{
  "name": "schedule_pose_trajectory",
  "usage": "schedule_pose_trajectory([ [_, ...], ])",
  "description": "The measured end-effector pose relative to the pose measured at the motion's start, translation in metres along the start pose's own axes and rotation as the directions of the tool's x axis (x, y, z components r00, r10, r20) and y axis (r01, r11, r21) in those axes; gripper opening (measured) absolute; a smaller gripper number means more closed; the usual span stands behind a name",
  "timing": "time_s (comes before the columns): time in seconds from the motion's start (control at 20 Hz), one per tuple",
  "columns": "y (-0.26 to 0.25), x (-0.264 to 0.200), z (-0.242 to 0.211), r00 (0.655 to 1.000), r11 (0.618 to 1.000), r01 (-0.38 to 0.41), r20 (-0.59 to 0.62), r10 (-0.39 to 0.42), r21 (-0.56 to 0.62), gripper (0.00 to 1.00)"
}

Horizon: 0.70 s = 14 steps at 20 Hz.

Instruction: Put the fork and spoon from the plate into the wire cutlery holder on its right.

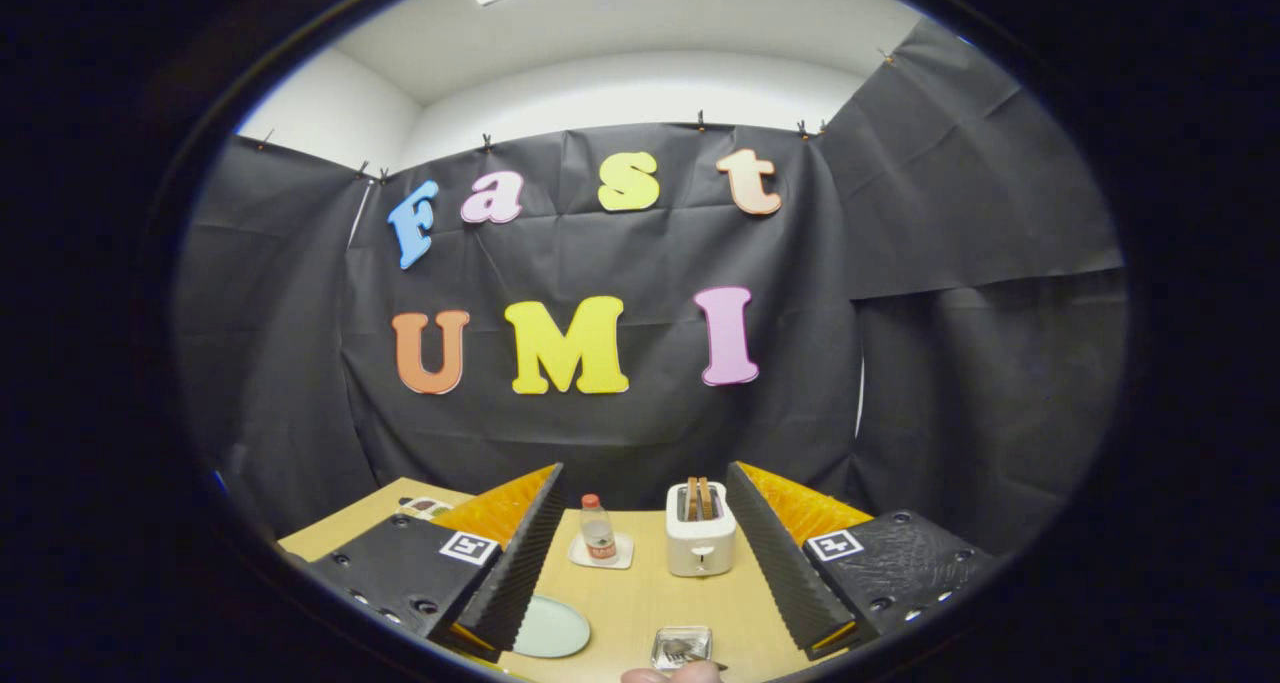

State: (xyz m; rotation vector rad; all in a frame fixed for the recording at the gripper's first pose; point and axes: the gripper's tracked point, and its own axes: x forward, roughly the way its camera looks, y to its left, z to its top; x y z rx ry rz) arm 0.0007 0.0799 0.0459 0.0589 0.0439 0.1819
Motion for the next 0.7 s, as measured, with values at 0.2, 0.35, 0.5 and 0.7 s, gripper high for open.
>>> schedule_pose_trajectory([
  [0.2,0.0,0.0007,-0.0005,1.0,1.0,0.0,0.0,0.0,0.0,0.96],
  [0.35,-0.0004,0.0012,-0.0008,1.0,1.0,0.002,0.002,-0.002,0.0,0.96],
  [0.5,-0.0003,0.0017,-0.0007,1.0,1.0,0.006,0.006,-0.006,0.0,0.96],
  [0.7,-0.0006,0.001,0.0009,1.0,1.0,0.007,0.015,-0.007,-0.003,0.96],
])
